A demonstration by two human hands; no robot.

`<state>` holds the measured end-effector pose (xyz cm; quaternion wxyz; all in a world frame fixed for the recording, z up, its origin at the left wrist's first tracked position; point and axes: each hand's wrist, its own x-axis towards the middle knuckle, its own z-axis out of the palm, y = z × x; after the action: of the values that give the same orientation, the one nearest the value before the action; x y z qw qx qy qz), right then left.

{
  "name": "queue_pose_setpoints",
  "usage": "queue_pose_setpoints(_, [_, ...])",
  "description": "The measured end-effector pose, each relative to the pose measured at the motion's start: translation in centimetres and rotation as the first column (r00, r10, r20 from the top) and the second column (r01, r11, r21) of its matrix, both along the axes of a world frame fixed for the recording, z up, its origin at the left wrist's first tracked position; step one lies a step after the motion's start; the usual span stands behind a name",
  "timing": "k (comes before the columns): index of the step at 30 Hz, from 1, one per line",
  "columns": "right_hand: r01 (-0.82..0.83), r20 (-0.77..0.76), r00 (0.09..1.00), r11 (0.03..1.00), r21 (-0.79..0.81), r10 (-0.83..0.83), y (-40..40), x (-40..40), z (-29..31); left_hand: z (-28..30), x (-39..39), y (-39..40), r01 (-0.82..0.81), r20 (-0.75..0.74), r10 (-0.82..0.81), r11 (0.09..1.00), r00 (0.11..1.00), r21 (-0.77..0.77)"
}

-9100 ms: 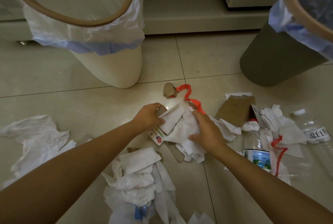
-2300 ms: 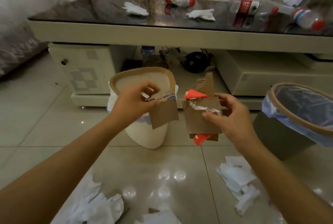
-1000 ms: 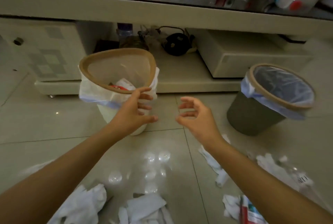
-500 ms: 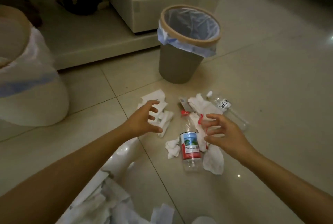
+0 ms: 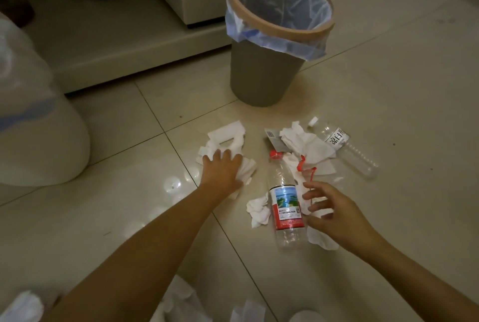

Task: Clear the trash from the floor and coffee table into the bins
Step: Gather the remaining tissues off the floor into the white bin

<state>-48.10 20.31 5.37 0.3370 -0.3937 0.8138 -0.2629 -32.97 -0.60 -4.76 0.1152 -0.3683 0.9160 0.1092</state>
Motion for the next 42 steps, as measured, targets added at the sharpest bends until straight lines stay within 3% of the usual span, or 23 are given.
queue_pose_setpoints(3, [-0.025,0.025,0.999,0.999,-0.019,0.026,-1.8,0.4,0.1,0.3,0.8,0.0,0.066,-0.04,-0.073,0.987,0.997,-0.148])
queue_pose_setpoints(7, [-0.054,0.043,0.998,0.998,-0.035,0.056,-4.8,1.0,0.1,1.5,2.8,-1.0,0.107,-0.081,-0.124,0.977,0.989,-0.183])
queue_pose_setpoints(10, [-0.067,0.046,0.997,0.996,-0.063,0.069,-7.0,1.5,-0.3,3.1,5.0,-1.3,0.03,-0.303,-0.081,0.985,0.95,-0.171])
queue_pose_setpoints(13, [-0.109,-0.005,0.994,0.988,-0.107,0.109,-9.0,2.2,-1.0,5.1,7.9,-1.4,-0.034,-0.537,-0.062,0.985,0.841,-0.168])
queue_pose_setpoints(17, [-0.27,-0.137,0.956,0.96,-0.072,0.258,-12.1,3.2,-1.9,7.1,11.9,-1.9,-0.015,-0.614,-0.123,0.976,0.78,-0.215])
queue_pose_setpoints(21, [-0.401,-0.239,0.894,0.914,-0.053,0.379,-15.7,4.1,-2.6,7.7,15.3,-2.0,-0.117,-0.687,0.004,0.986,0.727,-0.118])
queue_pose_setpoints(24, [-0.466,-0.306,0.842,0.885,-0.002,0.443,-18.2,4.5,-3.6,7.8,17.0,-2.0,-0.185,-0.704,0.077,0.98,0.706,-0.078])
queue_pose_setpoints(26, [-0.527,-0.363,0.763,0.84,0.13,0.535,-19.4,4.6,-4.7,7.6,18.0,-2.2,-0.197,-0.698,0.089,0.977,0.711,-0.077])
queue_pose_setpoints(33, [-0.573,-0.292,0.509,0.572,0.588,0.81,-22.3,2.9,-7.9,6.5,19.6,-2.1,-0.177,-0.691,0.091,0.983,0.717,-0.054])
queue_pose_setpoints(38, [-0.574,-0.384,0.359,0.526,0.628,0.85,-21.3,2.6,-9.2,5.8,19.7,-1.6,-0.103,-0.642,0.019,0.99,0.767,-0.094])
queue_pose_setpoints(42, [-0.625,-0.45,0.325,0.546,0.557,0.832,-20.6,2.1,-9.1,5.3,19.4,-1.7,-0.024,-0.596,-0.07,0.989,0.8,-0.149])
